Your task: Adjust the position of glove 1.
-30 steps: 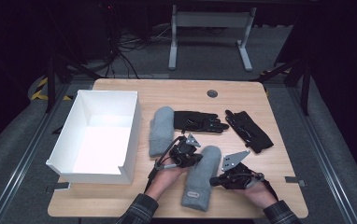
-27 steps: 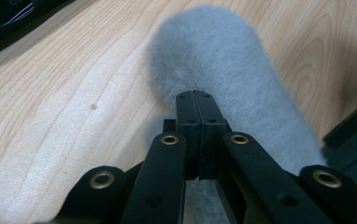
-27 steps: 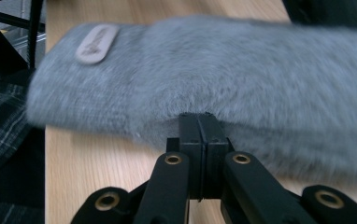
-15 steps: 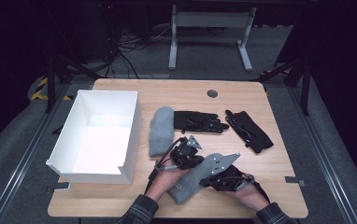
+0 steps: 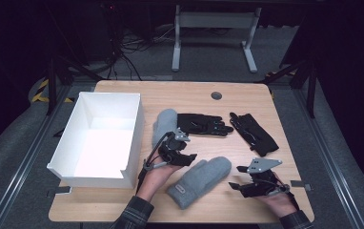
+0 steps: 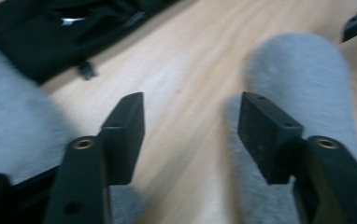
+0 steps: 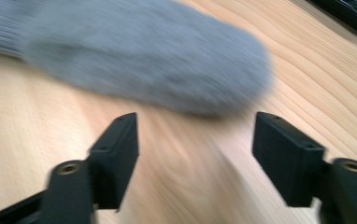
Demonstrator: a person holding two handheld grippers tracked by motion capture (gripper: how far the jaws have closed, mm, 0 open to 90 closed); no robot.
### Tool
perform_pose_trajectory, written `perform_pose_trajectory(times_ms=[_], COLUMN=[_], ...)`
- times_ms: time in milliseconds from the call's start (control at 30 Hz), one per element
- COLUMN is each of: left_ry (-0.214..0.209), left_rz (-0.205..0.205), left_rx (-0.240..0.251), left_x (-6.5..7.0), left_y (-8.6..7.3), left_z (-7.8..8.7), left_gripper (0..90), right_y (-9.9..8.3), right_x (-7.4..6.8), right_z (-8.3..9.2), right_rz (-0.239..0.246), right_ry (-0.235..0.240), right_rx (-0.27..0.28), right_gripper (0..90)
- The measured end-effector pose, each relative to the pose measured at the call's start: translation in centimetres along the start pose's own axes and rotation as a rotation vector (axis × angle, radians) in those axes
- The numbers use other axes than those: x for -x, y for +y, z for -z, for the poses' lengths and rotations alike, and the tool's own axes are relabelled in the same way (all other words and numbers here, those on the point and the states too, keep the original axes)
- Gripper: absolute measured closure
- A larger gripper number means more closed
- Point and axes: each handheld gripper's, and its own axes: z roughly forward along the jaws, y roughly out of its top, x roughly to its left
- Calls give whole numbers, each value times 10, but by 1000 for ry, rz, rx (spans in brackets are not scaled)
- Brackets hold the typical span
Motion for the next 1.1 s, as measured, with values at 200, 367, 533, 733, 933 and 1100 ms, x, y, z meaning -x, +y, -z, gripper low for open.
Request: perform_pose_trajectory(times_ms=[200,367,533,733,933,1100], left_ry=[103,190,258,320,365,370], left_rz=[47,115,150,176,192,227], left_rx=[14,29,8,-22,-55,-87], left_x=[-15,-32,-44,-55,-61,-66], left_y=[2,5,8,10,9,6], left_z=[5,6,2,-5,-16,-27], left_gripper=[270,220,215,220,242,278], right_y=[-21,-26,-29,-30,-30,-30], right_x=[23,31,35,38,38,38], right_z=[7,6,3,2,2,2], right_rz=[-59,-91,-101,-125,-124,-124], right_ry=[-114,-146,-162,-143,-142,-141], right_rx=[11,13,9,12,11,11], right_gripper=[217,177,151,141,139,139])
